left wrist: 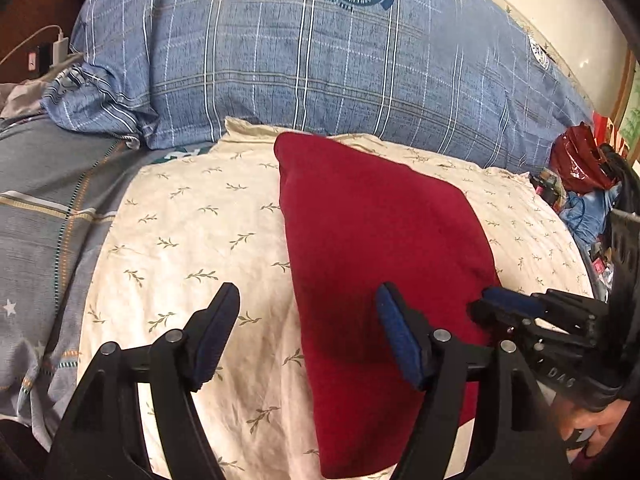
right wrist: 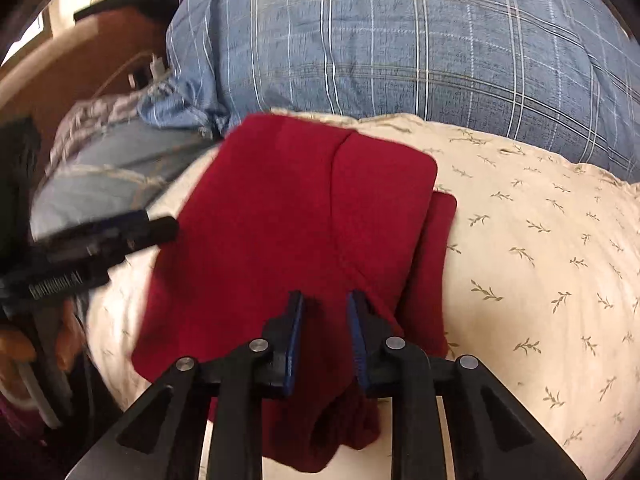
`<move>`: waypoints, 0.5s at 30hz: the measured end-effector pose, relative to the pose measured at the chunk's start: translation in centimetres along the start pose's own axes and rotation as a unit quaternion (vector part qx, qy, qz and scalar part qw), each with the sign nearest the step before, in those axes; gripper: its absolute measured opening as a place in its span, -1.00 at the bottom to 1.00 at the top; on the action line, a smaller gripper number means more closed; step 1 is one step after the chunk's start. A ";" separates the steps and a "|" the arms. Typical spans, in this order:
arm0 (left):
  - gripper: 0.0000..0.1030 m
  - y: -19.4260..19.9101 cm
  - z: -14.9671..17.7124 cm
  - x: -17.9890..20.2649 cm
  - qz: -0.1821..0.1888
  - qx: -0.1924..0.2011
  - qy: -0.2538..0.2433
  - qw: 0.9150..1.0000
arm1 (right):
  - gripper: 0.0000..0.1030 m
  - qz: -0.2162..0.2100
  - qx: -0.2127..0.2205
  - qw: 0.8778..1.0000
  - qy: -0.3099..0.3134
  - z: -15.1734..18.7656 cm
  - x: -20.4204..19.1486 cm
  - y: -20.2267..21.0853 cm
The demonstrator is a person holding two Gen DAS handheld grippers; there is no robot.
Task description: Fold small clothes
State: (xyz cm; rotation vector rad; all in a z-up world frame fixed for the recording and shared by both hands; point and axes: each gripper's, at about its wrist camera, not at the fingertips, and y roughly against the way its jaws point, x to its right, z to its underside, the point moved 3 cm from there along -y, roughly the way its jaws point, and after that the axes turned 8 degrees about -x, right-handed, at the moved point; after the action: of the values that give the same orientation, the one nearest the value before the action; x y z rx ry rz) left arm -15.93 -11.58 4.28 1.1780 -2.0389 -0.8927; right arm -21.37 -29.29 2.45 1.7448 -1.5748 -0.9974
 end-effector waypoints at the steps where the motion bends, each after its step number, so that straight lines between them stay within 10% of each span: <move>1: 0.37 0.3 0.1 0.1 -0.001 0.005 -0.001 1.000 | -0.50 0.002 0.003 1.000 -0.007 0.0 -0.1 0.5; 5: 0.37 1.2 0.4 0.4 -0.014 0.022 -0.005 1.000 | -0.01 -0.004 0.023 0.999 -0.038 0.1 -0.6 2.3; 15: 0.50 3.7 0.7 1.3 -0.025 0.053 -0.008 0.998 | 0.46 0.053 0.075 0.995 -0.048 0.4 -2.1 5.5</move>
State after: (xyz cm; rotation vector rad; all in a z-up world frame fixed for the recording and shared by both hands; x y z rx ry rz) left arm -18.86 -11.19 7.04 1.2877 -2.1000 -0.8288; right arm -24.83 -27.95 7.02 1.7141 -1.8253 -0.9453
